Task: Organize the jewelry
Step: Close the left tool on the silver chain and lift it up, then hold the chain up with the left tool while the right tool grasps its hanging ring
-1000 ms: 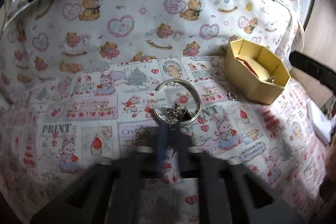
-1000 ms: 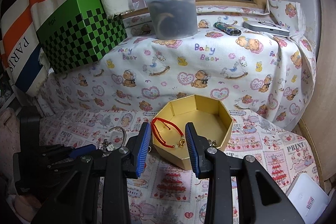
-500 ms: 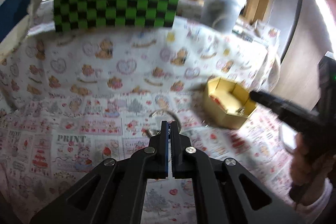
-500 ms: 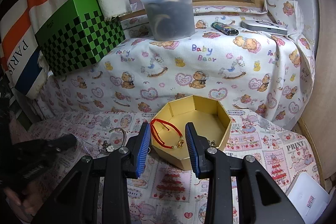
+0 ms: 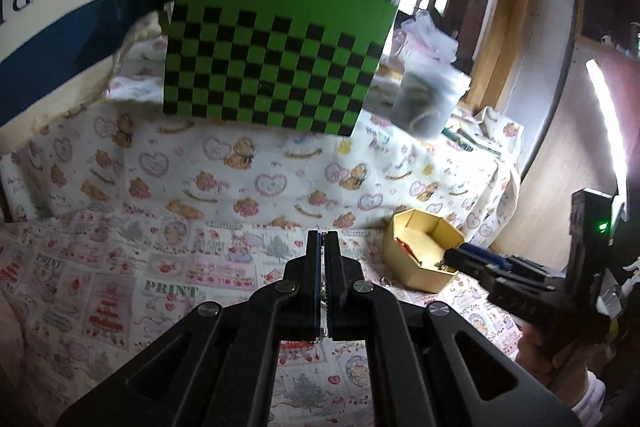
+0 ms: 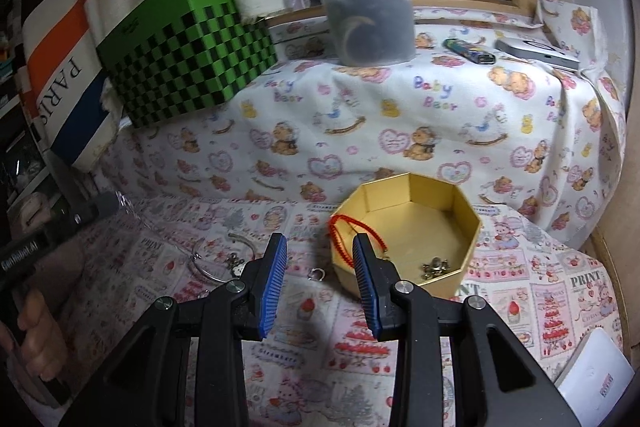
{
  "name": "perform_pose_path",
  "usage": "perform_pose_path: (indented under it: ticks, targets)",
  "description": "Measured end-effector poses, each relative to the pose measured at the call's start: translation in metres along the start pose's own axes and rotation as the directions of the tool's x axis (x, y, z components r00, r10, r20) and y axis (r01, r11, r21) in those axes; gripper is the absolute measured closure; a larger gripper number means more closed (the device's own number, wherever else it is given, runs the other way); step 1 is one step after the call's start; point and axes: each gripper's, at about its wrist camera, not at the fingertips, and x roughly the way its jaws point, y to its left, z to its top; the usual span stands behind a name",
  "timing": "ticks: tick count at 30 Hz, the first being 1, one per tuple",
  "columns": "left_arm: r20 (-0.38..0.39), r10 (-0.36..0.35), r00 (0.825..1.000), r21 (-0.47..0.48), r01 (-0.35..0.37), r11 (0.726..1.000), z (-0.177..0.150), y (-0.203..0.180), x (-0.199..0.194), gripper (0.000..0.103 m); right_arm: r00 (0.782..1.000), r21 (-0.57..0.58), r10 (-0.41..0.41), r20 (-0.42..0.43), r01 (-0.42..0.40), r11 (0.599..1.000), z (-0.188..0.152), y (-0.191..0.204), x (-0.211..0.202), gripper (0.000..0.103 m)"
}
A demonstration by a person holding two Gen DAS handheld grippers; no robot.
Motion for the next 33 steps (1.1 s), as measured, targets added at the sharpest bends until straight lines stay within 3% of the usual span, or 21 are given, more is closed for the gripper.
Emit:
perform_pose_path:
  ticks: [6,13,17,20,24,33]
  targets:
    - [-0.015,-0.089,0.996,0.005,0.089,0.996,0.0,-0.007,-0.003,0.102,0.998,-0.033,0.056,-0.029,-0.057,0.998,-0.004,0.01,0.005,0.067]
    - [0.057,-0.178,0.982,0.044,0.176,0.983,-0.003,-0.024,-0.021,0.102,0.974,-0.15,0.193,-0.119,-0.21,0.966,-0.022,0.05,0.02,0.067]
    - [0.064,-0.216,0.974,0.052,0.212,0.976,-0.004,-0.03,-0.023,0.102,0.972,-0.19,0.181,-0.152,-0.209,0.959,-0.032,0.072,0.034,0.067]
    - [0.071,-0.207,0.976,0.064,0.203,0.977,-0.004,-0.034,-0.024,0.102,0.939,-0.138,0.28,-0.2,-0.31,0.941,-0.034,0.073,0.036,0.067]
    - [0.071,-0.207,0.976,0.051,0.204,0.978,-0.004,-0.03,-0.023,0.102,0.957,-0.201,0.243,-0.158,-0.272,0.941,-0.037,0.082,0.025,0.067]
    - [0.067,-0.193,0.979,0.02,0.192,0.981,-0.004,-0.021,-0.02,0.102,0.943,-0.19,0.273,-0.192,-0.309,0.932,-0.04,0.084,0.027,0.067]
